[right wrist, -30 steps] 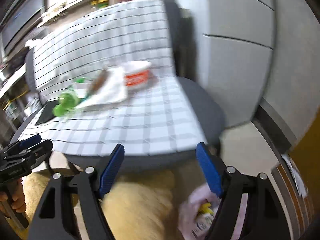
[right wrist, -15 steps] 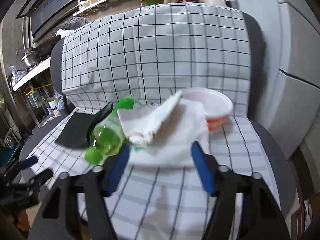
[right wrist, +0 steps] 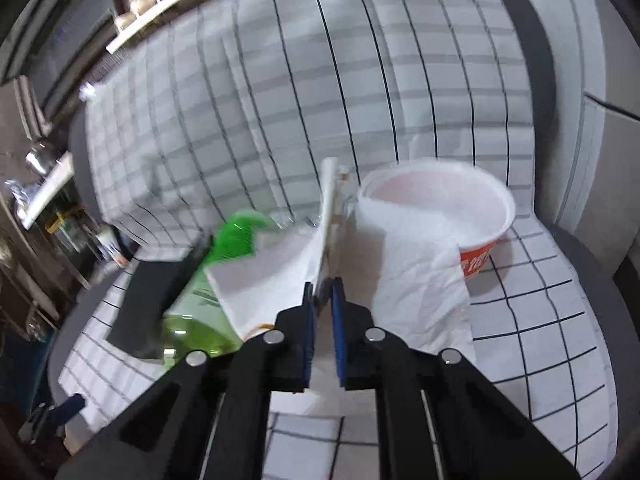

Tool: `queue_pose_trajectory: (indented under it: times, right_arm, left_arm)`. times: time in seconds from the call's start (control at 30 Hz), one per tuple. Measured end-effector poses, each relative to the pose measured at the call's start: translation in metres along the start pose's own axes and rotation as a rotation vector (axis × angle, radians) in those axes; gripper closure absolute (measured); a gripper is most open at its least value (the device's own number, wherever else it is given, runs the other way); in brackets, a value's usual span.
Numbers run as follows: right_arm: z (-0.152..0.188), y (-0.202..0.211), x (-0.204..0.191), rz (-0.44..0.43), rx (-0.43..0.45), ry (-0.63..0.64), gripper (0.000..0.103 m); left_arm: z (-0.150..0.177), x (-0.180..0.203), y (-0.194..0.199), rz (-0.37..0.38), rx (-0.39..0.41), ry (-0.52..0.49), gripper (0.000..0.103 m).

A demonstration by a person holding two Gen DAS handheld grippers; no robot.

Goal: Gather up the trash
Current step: 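Grasp the white paper bag on the chair with the right gripper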

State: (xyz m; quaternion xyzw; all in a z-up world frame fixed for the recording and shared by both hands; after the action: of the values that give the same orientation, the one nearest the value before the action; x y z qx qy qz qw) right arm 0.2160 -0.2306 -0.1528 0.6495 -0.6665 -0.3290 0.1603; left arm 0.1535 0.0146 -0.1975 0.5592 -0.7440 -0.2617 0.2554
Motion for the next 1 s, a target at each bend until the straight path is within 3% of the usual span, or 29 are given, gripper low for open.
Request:
queue_pose_trajectory:
  times: [0.13,0.27,0.47,0.57,0.77,0.83,1.0]
  right_arm:
    - [-0.011,0.058,0.001,-0.034,0.107,0.019,0.097]
    - [-0.010,0.106,0.024,0.019,0.154,0.045,0.097]
    - [0.041,0.105,0.070,0.139,0.028,0.051,0.097]
    - [0.055,0.114,0.094,0.131,0.040,-0.030,0.097]
    - [0.058,0.152,0.122,0.106,0.158,-0.129,0.098]
    - [0.060,0.148,0.133,0.108,0.127,-0.162,0.098]
    - [0.089,0.115,0.163,0.100,-0.050,-0.287,0.093]
  left_arm:
    - [-0.004,0.007,0.007,-0.002,0.010,-0.013,0.023]
    - [-0.008,0.020,0.012,0.004,0.018,-0.029,0.022]
    - [-0.005,0.048,0.012,0.023,0.005,-0.071,0.023]
    - [-0.002,0.059,0.014,0.032,0.002,-0.096,0.022]
    - [0.001,0.081,0.014,0.045,-0.007,-0.137,0.022]
    - [0.002,0.089,0.013,0.052,-0.010,-0.145,0.022]
    - [0.007,0.108,0.013,0.066,-0.018,-0.180,0.022]
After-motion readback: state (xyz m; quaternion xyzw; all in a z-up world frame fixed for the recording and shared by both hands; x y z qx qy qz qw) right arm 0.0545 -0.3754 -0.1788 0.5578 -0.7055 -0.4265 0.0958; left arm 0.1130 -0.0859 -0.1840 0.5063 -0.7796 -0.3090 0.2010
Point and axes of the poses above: each gripper's, at about its wrist camera, not at the fingertips, and y roughly against the way its jaws point, x to its right, z to its underside, the point moved 9 cm from there along -y, roughly the way its jaws point, and after that the axes turned 2 degrees about z, right-handed, at the moved point
